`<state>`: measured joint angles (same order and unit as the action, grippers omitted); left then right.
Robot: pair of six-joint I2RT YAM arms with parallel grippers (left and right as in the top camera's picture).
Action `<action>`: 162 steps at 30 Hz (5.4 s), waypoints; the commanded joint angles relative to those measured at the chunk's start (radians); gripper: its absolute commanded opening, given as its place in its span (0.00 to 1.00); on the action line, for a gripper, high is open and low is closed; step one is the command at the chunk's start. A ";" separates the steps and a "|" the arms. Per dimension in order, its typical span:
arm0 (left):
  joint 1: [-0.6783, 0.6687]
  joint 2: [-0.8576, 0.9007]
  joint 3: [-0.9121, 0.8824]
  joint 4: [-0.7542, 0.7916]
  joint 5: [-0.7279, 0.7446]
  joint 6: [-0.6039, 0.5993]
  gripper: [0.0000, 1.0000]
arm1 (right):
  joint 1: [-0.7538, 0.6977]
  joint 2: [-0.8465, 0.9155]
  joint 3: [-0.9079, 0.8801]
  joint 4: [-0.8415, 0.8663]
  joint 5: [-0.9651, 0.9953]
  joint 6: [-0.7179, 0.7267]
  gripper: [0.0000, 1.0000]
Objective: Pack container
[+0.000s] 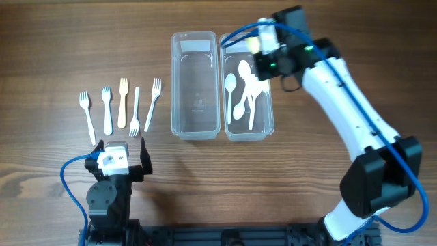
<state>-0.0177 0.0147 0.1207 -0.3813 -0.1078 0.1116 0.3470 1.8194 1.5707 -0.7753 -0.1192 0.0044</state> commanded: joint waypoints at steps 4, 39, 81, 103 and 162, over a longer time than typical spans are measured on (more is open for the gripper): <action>-0.003 -0.006 -0.005 0.000 0.002 0.013 1.00 | 0.097 0.071 -0.029 0.032 0.070 0.077 0.04; -0.003 -0.006 -0.005 0.000 0.002 0.013 1.00 | -0.420 -0.115 0.106 -0.160 0.232 0.048 1.00; -0.003 1.114 1.011 -0.476 0.167 -0.037 1.00 | -0.418 -0.115 0.106 -0.157 0.232 0.048 1.00; -0.002 1.736 1.220 -0.615 0.245 -0.052 0.91 | -0.418 -0.115 0.106 -0.156 0.232 0.048 1.00; 0.050 1.978 1.218 -0.442 0.042 -0.040 0.46 | -0.418 -0.115 0.106 -0.156 0.232 0.048 1.00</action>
<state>0.0277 1.9800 1.3254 -0.8280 -0.0483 0.0589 -0.0746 1.6962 1.6760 -0.9352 0.0986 0.0589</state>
